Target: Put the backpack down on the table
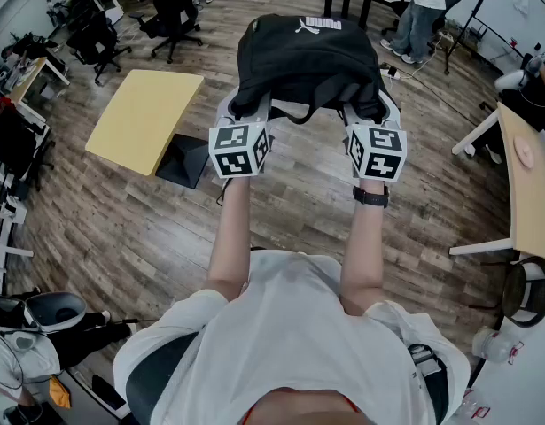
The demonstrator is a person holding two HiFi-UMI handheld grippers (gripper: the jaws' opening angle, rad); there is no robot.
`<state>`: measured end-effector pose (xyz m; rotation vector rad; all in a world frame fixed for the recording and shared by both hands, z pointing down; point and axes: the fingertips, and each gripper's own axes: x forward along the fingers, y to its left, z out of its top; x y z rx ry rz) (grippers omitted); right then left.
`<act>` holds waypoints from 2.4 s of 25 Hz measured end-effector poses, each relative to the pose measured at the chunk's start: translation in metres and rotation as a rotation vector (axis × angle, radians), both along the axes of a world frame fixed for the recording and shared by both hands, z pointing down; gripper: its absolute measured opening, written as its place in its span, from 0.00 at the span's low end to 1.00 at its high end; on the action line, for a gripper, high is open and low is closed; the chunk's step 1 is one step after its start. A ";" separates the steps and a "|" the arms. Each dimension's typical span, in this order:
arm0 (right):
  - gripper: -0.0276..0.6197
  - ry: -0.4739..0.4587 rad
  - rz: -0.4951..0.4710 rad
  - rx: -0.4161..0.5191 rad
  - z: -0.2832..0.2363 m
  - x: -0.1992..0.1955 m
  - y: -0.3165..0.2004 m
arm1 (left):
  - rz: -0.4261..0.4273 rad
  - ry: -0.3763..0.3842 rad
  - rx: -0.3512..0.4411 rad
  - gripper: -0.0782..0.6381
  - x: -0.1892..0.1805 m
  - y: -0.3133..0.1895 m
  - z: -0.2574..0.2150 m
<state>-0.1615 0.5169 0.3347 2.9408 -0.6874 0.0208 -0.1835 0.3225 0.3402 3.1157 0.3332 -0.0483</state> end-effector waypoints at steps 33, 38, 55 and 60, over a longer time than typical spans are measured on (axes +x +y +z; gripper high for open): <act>0.43 -0.065 -0.021 0.006 0.012 0.234 -0.057 | 0.006 -0.014 -0.072 0.31 0.244 -0.058 0.009; 0.43 -0.081 -0.048 -0.007 0.015 0.276 -0.103 | -0.019 -0.025 -0.092 0.31 0.282 -0.103 0.014; 0.43 -0.088 -0.281 -0.009 0.031 0.371 -0.258 | -0.246 0.002 -0.085 0.31 0.330 -0.248 0.021; 0.43 -0.109 -0.420 -0.033 0.037 0.394 -0.336 | -0.380 -0.020 -0.088 0.31 0.325 -0.315 0.031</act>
